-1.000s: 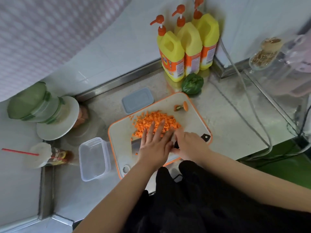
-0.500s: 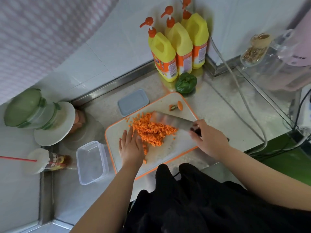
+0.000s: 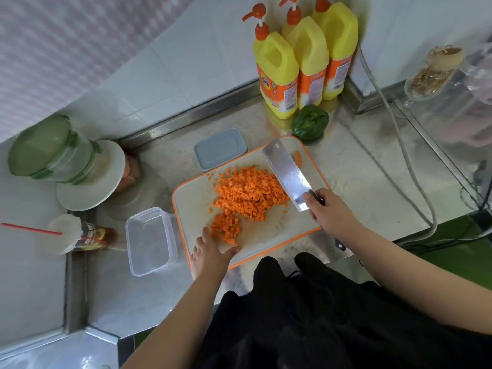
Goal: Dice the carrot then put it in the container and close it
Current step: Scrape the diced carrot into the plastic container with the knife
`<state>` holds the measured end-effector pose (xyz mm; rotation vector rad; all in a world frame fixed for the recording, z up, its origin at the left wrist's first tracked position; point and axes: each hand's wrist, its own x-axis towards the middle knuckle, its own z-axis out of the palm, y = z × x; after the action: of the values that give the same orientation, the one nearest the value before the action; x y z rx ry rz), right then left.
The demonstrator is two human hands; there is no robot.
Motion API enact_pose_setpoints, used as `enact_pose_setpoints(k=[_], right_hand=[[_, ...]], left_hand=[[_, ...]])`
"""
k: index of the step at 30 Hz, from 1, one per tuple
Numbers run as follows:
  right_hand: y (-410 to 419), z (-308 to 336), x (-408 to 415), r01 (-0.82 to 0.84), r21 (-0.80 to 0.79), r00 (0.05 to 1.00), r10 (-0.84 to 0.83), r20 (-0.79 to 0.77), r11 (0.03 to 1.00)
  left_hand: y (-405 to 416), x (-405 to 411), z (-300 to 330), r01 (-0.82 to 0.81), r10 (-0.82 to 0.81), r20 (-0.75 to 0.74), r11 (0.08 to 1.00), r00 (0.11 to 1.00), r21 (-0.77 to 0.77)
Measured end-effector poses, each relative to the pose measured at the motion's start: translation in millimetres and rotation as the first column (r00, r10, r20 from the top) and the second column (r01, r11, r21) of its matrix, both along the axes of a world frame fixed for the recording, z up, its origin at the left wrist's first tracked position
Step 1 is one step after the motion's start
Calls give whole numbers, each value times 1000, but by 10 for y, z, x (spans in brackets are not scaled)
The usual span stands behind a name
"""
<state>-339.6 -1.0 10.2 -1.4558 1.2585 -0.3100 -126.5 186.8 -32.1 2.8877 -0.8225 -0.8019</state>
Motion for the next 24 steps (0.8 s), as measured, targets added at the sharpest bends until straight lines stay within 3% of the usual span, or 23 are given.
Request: enact_pose_setpoints(k=[2,3,6,8,11,13,17,20,24], right_hand=[[39,16,60,-21,-42,999,20,-39,999],[54,29,93,-30,-64,998,27,-55,997],[96,77,197,-36,-95,997,29,-72,995],[127,92,256,-55,-99,996,47,-80,994],[168,100,334,-88,-83,994,82,-74,993],[190,96,365,-105,-84,992,99,-81,991],[218,87,351,-93,-129,992,81,-94,987],[207,66,285,-2,-106,999,-3,-54,994],[152,48,148,122,-2,992,-122,-23,993]], left_hand=[[-58,38,53,16,-15,19,999,1000,-42],[-70,64,96,6,3,64,991,998,-135],[-4,193,180,22,155,384,908,910,-419],[95,343,213,-61,256,462,917,849,-395],[267,560,234,-203,238,317,969,918,-139],[339,660,151,-200,212,188,977,959,-79],[243,586,91,15,13,257,994,966,-106],[25,482,151,38,1,204,982,979,-188],[-213,480,133,43,-11,167,982,986,-184]])
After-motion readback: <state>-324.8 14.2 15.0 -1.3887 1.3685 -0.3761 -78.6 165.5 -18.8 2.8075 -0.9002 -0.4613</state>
